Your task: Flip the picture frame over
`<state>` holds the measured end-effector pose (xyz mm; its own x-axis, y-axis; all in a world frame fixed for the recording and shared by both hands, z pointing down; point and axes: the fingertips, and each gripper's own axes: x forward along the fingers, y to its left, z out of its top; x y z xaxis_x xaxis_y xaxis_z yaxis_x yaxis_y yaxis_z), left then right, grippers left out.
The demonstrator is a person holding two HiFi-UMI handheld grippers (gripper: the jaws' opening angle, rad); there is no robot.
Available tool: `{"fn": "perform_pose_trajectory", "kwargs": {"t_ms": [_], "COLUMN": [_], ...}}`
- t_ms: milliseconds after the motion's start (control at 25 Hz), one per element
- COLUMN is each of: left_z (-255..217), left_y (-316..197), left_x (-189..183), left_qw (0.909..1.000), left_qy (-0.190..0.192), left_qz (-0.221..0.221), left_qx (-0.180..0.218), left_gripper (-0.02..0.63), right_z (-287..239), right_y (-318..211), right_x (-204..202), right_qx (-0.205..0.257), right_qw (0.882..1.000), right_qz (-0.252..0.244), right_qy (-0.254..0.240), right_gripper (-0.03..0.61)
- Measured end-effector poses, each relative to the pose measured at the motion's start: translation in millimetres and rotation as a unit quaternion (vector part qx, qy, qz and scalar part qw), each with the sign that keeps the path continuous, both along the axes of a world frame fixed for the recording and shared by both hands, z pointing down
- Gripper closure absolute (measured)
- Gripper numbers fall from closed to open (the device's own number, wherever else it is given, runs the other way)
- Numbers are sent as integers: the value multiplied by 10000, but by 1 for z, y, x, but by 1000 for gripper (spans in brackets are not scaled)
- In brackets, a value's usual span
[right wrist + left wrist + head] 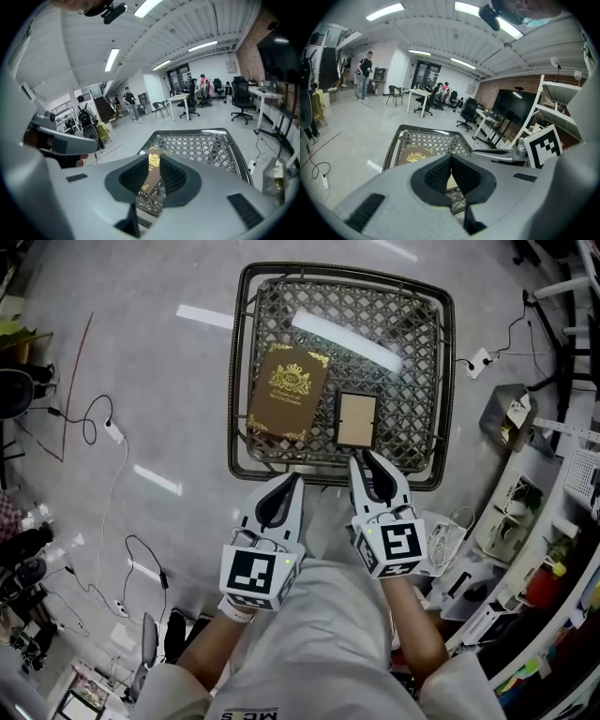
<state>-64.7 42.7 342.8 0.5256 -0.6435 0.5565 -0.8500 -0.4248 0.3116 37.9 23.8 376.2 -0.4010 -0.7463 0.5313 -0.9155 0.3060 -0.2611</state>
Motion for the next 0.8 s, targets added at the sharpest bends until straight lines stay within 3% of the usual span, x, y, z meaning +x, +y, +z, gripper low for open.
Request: {"fn": "perform_pose_trajectory", "kwargs": {"t_ms": [400, 800], "left_z": [52, 95], "left_y": [-4, -11], "left_x": [-12, -23], "left_qw": [9994, 9975], "left_qy": [-185, -113], "left_qz": [125, -61], "left_qx": [-271, -699], "left_gripper": [589, 589], "right_z": [70, 144], "right_y": [-20, -29], "right_x": [-5, -11], "right_qx": [-481, -1066], "right_qw": [9986, 9924], "right_qz": [149, 484], "right_qy": [154, 380], "right_gripper": [500, 486]}}
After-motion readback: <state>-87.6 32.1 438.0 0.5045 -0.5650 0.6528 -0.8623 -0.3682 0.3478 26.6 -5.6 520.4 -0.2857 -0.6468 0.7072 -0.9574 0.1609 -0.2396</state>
